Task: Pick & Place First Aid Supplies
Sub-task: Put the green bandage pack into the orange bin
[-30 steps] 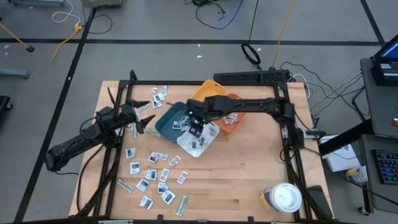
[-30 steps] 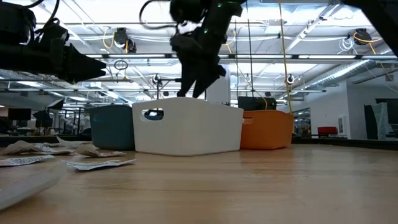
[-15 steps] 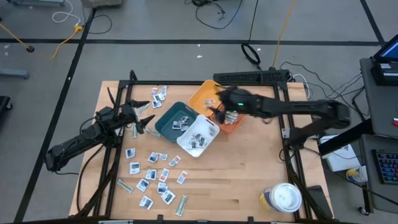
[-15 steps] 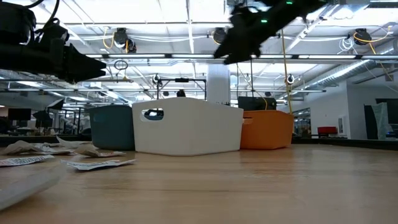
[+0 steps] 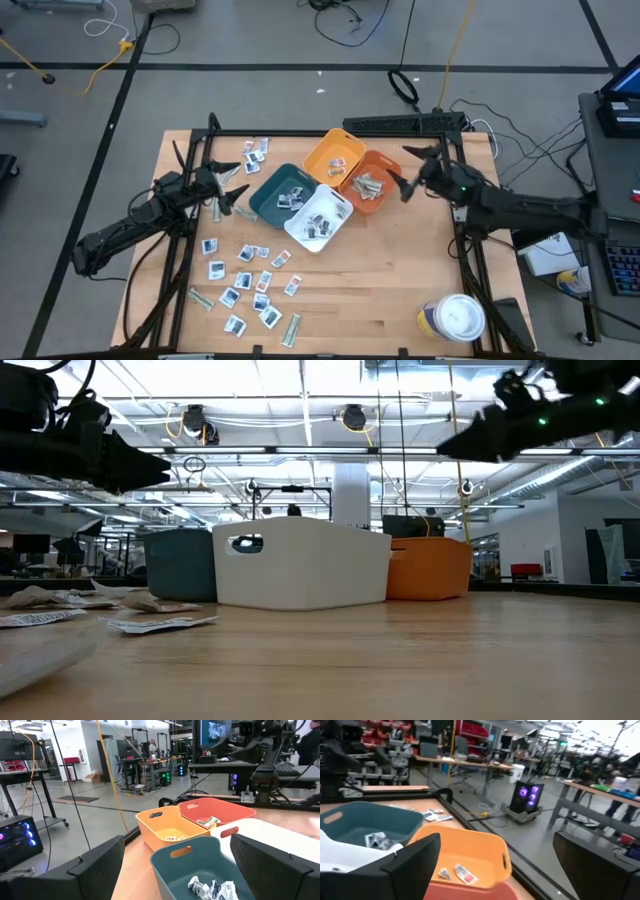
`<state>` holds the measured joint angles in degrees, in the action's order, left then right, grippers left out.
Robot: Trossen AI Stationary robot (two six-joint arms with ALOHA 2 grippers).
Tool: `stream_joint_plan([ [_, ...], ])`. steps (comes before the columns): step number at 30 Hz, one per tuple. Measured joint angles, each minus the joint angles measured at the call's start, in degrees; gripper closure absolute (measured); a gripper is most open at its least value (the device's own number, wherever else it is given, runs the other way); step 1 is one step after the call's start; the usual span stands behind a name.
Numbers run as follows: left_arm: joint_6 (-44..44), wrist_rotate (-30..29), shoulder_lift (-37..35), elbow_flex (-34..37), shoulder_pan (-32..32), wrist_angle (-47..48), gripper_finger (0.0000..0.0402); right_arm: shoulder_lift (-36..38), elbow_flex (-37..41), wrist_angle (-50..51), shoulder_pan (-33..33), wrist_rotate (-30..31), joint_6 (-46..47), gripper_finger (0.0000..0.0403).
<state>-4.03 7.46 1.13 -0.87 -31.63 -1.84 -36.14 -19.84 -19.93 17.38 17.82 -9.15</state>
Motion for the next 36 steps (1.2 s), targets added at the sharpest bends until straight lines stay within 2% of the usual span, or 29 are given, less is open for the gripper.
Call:
stream_joint_plan([
  [6,0.0,-0.02,-0.02,-0.01,0.01,-0.01,0.0034,11.01,8.49,0.08,3.99,-0.06,1.6,0.0022],
  [20,0.0,-0.02,0.0,0.01,0.01,-0.03,0.0034,26.15,17.86,0.37,6.95,-0.09,5.71,0.0021],
  [28,0.0,-0.01,-0.02,0.0,0.01,-0.03,0.0034,35.58,18.85,11.91,6.95,-0.04,8.37,0.0025],
  [36,0.0,0.0,-0.02,-0.01,0.0,-0.03,0.0034,36.04,18.94,15.01,6.92,-0.16,12.53,0.0025],
])
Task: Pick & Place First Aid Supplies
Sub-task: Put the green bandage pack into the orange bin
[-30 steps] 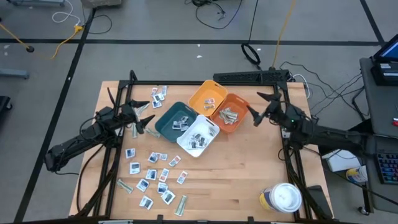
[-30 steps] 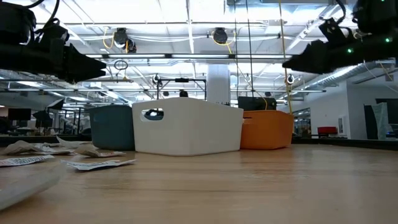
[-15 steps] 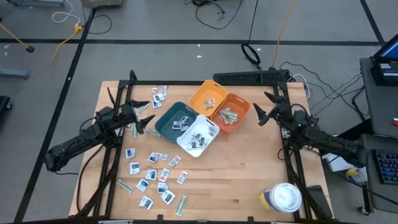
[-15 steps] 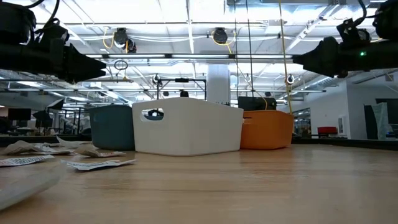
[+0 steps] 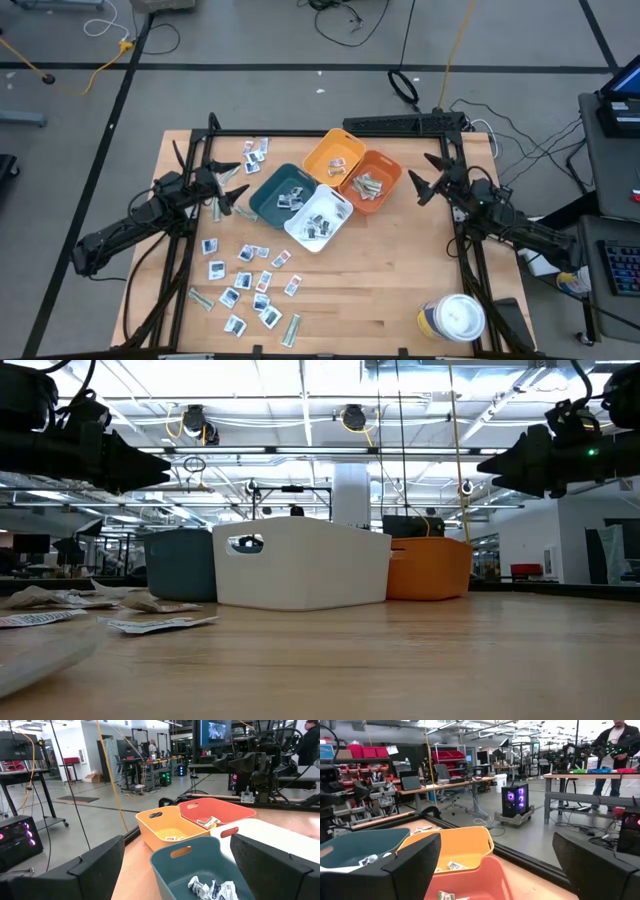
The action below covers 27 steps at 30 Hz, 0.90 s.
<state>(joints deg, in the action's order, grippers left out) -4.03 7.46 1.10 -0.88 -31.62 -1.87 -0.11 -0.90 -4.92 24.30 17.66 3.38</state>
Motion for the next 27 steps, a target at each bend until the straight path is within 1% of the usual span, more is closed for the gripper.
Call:
stream_joint_plan([
  [27,0.0,0.0,0.0,0.0,0.0,-0.02,0.0034,-0.54,0.06,-0.79,-0.01,0.21,0.06,0.0025],
])
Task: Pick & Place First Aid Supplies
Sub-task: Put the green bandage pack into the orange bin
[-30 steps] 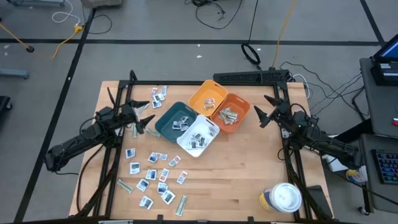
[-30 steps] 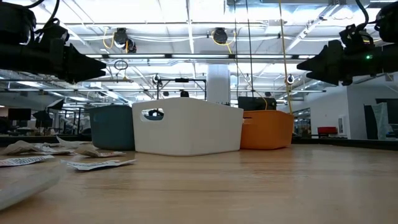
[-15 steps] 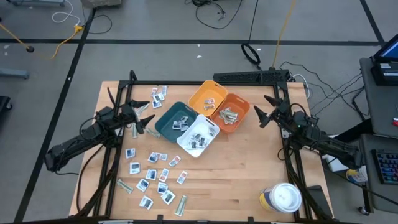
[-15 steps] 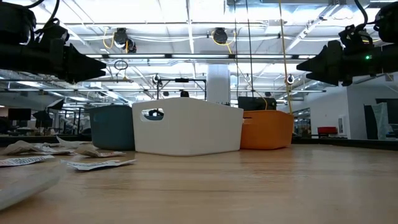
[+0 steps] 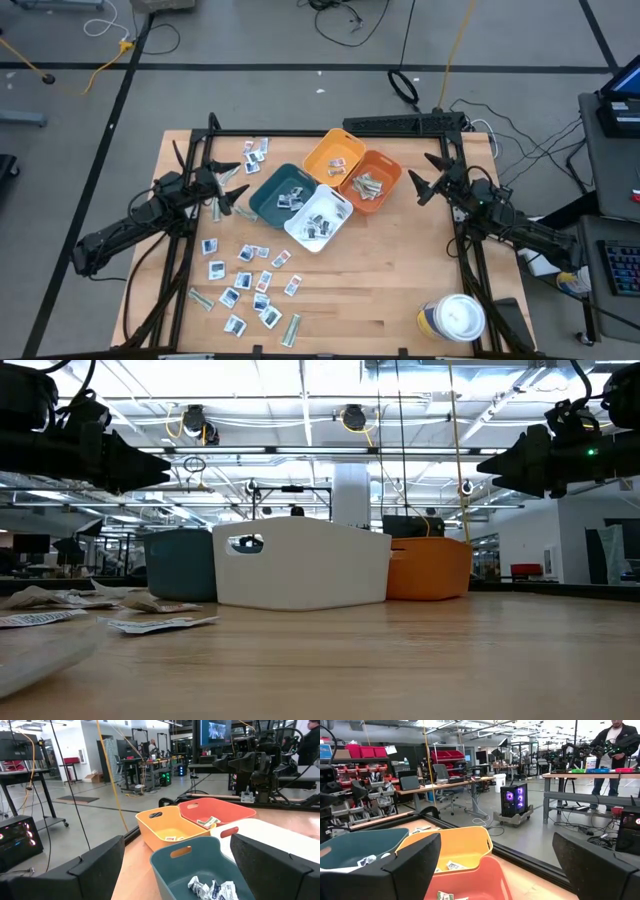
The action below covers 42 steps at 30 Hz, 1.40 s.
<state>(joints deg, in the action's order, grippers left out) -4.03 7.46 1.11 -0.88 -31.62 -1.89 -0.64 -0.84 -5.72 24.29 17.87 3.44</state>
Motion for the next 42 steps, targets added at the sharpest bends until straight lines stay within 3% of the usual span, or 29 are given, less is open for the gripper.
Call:
stream_joint_plan([
  [6,5.25,0.07,0.56,-1.98,0.09,2.52,0.0034,0.0,0.04,0.0,0.0,0.02,0.0,0.0025],
  [12,14.72,0.09,8.78,-16.22,0.12,17.82,0.0034,0.0,0.04,-0.02,0.0,0.02,0.0,0.0025],
  [19,32.5,0.51,25.87,-33.72,2.03,30.41,0.0034,0.0,0.04,-0.02,0.0,0.02,0.0,0.0025],
  [31,42.87,2.48,50.85,-57.46,12.86,47.22,0.0034,0.0,0.04,-0.02,-0.01,0.02,-0.01,0.0025],
  [42,53.34,0.26,68.45,-71.34,26.38,58.38,0.0034,0.0,0.04,-0.02,-0.02,0.02,-0.02,0.0025],
])
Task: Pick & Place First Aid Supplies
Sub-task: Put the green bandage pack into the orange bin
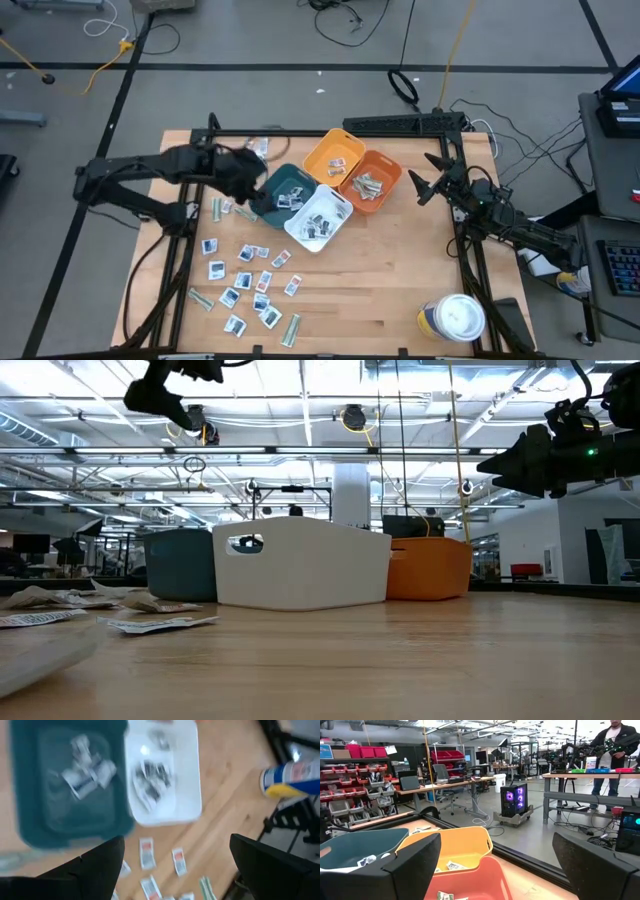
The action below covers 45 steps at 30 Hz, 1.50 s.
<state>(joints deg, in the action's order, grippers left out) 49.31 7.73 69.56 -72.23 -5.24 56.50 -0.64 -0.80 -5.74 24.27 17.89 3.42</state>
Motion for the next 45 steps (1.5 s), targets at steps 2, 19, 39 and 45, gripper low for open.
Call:
stream_joint_plan([
  [2,3.94,0.17,2.52,-1.72,2.47,1.82,0.0034,0.0,0.0,0.0,0.0,0.0,0.02,0.0025],
  [19,23.52,4.26,16.86,-3.34,16.77,8.22,0.0034,-0.01,0.0,0.0,0.0,0.0,0.02,0.0025],
  [39,39.03,-0.32,34.35,-14.66,30.84,10.2,0.0034,-0.02,0.0,0.02,0.0,0.0,0.02,0.0025],
  [45,43.34,-2.21,41.25,-24.06,33.99,12.82,0.0034,-0.02,0.0,0.02,0.0,0.01,0.01,0.0025],
])
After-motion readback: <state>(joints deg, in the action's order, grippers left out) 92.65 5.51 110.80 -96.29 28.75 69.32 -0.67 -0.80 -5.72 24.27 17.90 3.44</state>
